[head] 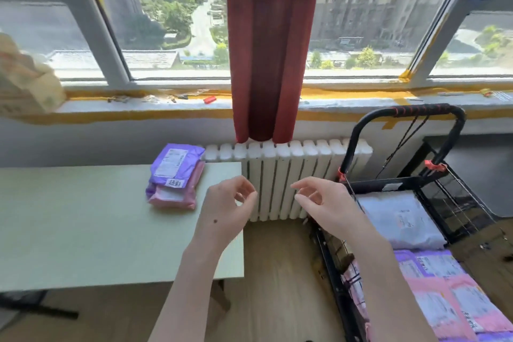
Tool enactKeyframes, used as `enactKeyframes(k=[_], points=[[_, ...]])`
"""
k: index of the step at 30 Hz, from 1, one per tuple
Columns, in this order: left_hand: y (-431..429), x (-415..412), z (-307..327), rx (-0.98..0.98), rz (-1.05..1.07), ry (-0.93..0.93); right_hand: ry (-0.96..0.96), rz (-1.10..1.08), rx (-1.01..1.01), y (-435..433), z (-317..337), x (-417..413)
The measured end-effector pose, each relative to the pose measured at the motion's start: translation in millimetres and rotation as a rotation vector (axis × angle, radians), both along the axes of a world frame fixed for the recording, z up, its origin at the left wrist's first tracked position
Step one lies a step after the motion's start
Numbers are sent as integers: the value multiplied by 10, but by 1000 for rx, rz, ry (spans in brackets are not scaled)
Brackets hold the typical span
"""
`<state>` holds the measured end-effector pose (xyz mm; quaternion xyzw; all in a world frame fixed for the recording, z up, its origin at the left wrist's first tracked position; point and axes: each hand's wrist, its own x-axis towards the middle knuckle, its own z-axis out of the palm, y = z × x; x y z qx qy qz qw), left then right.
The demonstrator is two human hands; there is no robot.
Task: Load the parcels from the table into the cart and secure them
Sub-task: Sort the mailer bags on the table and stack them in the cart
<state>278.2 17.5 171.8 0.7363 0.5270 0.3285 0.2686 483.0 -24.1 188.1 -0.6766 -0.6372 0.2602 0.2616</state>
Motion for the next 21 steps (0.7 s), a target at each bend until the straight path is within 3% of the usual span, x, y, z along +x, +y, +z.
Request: enactKeyframes(k=[10, 21], points=[[-421, -1370, -50, -61, 241, -52, 8, 199, -33, -24, -71, -1387], [-234, -1963, -193, -117, 438, -139, 15, 356, -40, 520, -221, -2067]])
